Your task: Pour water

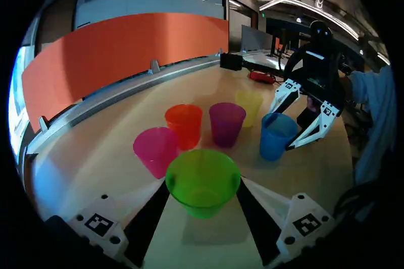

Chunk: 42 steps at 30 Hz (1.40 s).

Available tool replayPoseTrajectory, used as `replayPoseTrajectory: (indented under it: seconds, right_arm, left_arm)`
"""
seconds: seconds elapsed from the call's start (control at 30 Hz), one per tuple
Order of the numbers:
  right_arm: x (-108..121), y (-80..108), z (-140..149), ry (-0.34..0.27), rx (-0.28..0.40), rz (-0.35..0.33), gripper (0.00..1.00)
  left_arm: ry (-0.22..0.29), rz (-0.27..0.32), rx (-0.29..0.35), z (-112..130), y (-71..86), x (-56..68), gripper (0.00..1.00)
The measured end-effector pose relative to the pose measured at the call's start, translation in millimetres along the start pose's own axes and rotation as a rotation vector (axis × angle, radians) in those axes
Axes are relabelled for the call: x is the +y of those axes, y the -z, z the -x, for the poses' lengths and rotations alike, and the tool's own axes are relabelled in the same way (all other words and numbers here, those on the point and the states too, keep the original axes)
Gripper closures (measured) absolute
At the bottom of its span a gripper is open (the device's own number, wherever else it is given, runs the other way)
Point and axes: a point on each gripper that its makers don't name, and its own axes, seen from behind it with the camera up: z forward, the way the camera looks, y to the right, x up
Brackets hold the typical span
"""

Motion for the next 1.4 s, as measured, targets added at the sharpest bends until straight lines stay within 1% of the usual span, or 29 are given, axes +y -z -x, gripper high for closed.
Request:
replayPoseTrajectory:
  seconds: [0.13,0.27,0.47,0.57,0.8,0.97,1.17,1.4]
  right_arm:
    - [-4,7.0,-11,0.008,0.026,0.009,0.10]
    - [-6,16.1,-26,0.014,0.061,0.024,0.10]
    - [-7,31.6,-49,0.026,0.118,0.050,0.10]
    - [-7,39.1,-63,0.030,0.150,0.061,0.10]
    - [-6,52.4,-99,0.012,0.240,0.080,0.10]
    - [-4,61.4,-123,0.010,0.299,0.097,0.10]
    - [-3,70.1,-146,0.017,0.356,0.109,0.10]
    - [-3,77.5,-164,0.023,0.404,0.120,0.10]
  left_arm:
    - [0.005,-0.012,0.036,-11,9.5,-1.0,0.13]
    - [0.015,-0.025,0.075,-24,21.5,-2.2,0.13]
    - [0.016,-0.045,0.136,-44,40.9,-2.0,0.13]
    - [0.014,-0.052,0.168,-54,50.6,-0.5,0.13]
    - [0.011,-0.060,0.244,-80,69.2,5.2,0.13]
    - [0.007,-0.062,0.299,-100,81.8,9.9,0.13]
    - [0.009,-0.056,0.350,-116,93.8,18.1,0.13]
    - [0.014,-0.044,0.378,-125,98.6,24.3,0.13]
